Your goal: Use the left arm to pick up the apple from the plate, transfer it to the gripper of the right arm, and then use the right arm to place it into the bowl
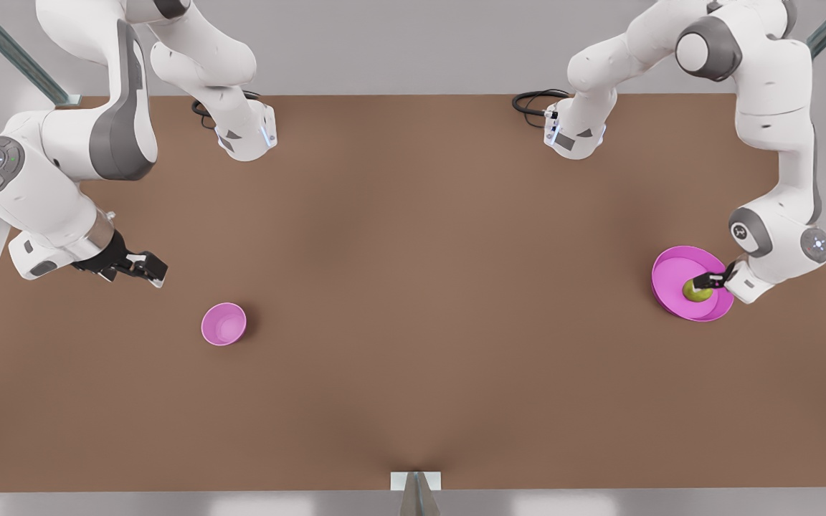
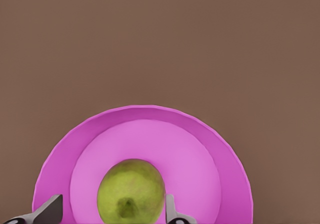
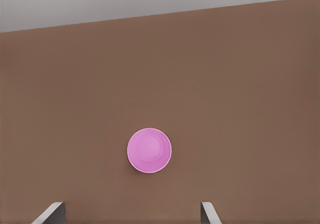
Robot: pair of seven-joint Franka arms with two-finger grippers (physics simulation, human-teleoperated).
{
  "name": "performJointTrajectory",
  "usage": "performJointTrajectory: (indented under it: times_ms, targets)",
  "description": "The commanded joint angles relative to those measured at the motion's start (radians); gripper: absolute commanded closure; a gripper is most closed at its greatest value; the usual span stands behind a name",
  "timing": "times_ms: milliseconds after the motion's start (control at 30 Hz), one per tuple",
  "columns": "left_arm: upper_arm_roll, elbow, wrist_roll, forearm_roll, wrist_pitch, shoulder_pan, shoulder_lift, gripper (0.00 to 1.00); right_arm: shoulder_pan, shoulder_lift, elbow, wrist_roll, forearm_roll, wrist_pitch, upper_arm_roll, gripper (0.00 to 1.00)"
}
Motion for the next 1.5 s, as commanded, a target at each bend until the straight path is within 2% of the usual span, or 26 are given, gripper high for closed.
performJointTrajectory:
  times_ms: [0,233,433,633,733,967,1033,1100,1200,1233,1267,1300,1367,1467]
  targets:
    - [0.000,-0.007,0.274,0.003,0.098,0.001,0.017,0.00,0.000,-0.001,0.001,0.016,0.000,0.003,0.000,0.00]
    - [0.000,-0.072,0.272,0.002,0.126,-0.002,0.033,0.00,-0.003,0.000,0.001,0.015,0.000,0.005,0.000,0.00]
    - [0.000,-0.072,0.272,0.003,0.126,0.000,0.049,0.12,-0.005,0.000,0.001,0.015,0.002,0.003,0.000,0.00]
    - [0.000,-0.070,0.272,0.002,0.141,-0.002,0.064,0.16,-0.006,0.002,0.001,0.013,0.002,0.005,-0.001,0.00]
    - [0.000,-0.070,0.272,0.002,0.141,-0.002,0.064,0.23,-0.006,0.002,0.001,0.013,0.002,0.011,-0.001,0.00]
    - [-0.009,-0.062,0.269,-0.003,0.141,-0.005,0.014,0.26,-0.006,0.008,0.001,0.010,0.002,0.011,-0.001,0.00]
    - [-0.049,-0.050,0.263,-0.037,0.135,-0.003,-0.009,0.26,-0.006,0.008,0.001,0.010,0.002,0.011,-0.001,0.00]
    - [-0.113,-0.047,0.260,-0.190,0.106,-0.005,-0.043,0.27,-0.006,0.008,0.001,0.010,0.002,0.011,-0.001,0.00]
    - [-0.265,-0.038,0.234,-0.302,0.083,-0.003,-0.092,0.27,-0.008,0.010,0.001,0.009,0.002,0.011,-0.003,0.00]
    - [-0.310,-0.023,0.226,-0.304,0.069,-0.003,-0.092,0.27,-0.008,0.010,0.001,0.009,0.002,0.011,-0.001,0.00]
    - [-0.392,0.003,0.205,-0.414,0.055,-0.006,-0.082,0.27,-0.008,0.010,0.001,0.009,0.002,0.011,-0.003,0.00]
    - [-0.440,0.022,0.186,-0.437,0.055,-0.008,-0.071,0.27,-0.008,0.010,0.001,0.009,0.002,0.011,-0.003,0.00]
    - [-0.460,0.025,0.146,-0.460,0.053,-0.083,-0.074,0.27,-0.008,0.011,0.001,0.009,0.002,0.011,-0.003,0.00]
    - [-0.598,0.027,0.151,-0.546,0.055,-0.095,-0.072,0.27,-0.008,0.011,0.001,0.009,0.002,0.011,-0.003,0.00]
